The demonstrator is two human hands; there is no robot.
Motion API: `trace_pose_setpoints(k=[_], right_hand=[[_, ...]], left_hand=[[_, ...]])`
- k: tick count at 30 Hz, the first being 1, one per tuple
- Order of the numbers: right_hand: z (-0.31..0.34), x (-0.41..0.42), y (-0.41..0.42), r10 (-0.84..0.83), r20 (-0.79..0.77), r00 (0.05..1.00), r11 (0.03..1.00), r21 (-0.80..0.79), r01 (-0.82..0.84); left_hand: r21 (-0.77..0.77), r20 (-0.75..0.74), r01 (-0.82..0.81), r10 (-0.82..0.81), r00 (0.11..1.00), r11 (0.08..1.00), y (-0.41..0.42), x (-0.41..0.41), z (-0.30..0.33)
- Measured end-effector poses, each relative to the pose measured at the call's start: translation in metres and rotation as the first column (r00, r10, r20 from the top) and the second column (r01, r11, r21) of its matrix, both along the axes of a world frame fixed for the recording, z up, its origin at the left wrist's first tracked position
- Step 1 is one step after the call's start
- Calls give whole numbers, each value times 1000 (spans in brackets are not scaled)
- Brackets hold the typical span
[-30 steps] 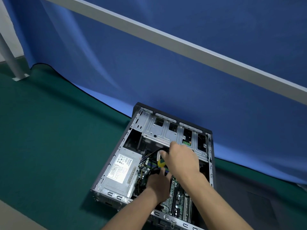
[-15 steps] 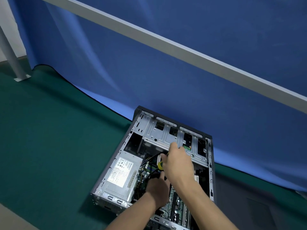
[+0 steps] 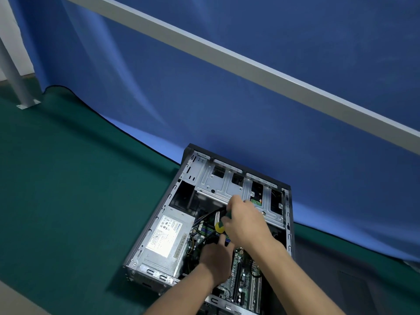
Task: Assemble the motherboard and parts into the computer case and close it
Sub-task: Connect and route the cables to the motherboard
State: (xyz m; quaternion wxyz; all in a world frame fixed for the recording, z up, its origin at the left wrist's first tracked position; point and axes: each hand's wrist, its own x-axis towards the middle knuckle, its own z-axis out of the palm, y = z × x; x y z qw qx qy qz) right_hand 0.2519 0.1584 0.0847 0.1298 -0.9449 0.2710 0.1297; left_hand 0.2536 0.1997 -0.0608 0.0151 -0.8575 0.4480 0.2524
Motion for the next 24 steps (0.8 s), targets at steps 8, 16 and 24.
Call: trace_pose_setpoints(k=[8,16,24], right_hand=[[-1,10,-3,46,-37,998,997,-60,-48],[4,13,-7,57,-112,992,985,-154,-74],[-7,15,-7,1,50,999,971,-238,11]], left_hand=[[-15,-56,-28,27,998,999,1,2,-3],[-39,-104,-67,63,993,997,0,4,-4],[-24,-134,-71,67,989,997,2,5,7]])
